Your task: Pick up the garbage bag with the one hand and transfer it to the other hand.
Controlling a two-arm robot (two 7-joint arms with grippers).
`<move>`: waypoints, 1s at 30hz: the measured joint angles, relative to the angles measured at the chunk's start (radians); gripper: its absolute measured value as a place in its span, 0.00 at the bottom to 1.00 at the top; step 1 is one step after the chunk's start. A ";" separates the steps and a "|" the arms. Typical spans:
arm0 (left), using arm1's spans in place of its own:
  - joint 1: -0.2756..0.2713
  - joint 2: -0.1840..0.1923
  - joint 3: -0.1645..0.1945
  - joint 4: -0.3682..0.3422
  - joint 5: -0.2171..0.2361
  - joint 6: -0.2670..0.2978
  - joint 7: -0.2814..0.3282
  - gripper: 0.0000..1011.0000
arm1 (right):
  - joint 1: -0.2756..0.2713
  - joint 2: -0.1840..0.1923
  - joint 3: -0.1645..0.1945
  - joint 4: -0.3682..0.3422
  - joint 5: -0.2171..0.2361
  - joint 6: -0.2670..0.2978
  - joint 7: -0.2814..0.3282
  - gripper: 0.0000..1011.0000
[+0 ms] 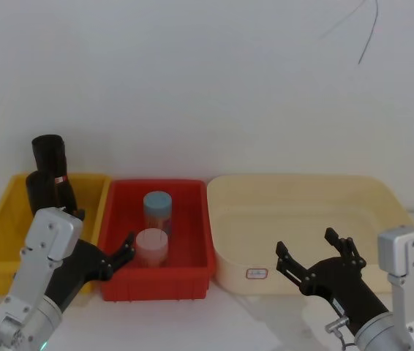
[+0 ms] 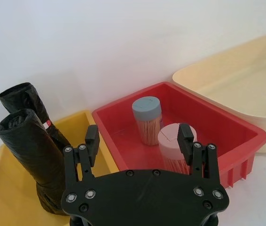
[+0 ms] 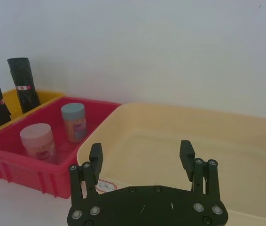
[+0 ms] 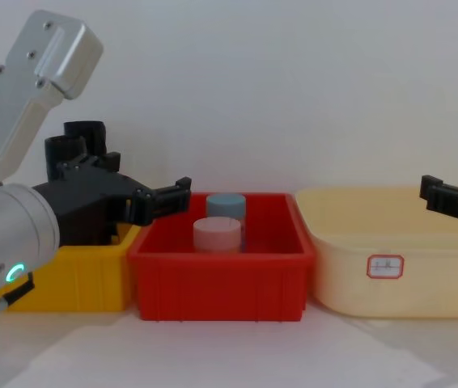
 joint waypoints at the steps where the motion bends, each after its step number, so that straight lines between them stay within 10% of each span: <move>1: 0.000 0.000 0.000 0.000 0.000 0.000 0.000 0.99 | 0.000 0.000 0.000 0.000 0.000 0.000 0.000 0.99; 30: 0.000 0.000 0.000 0.000 0.000 0.000 0.000 0.99 | 0.000 0.000 0.000 0.000 0.000 0.000 0.000 0.99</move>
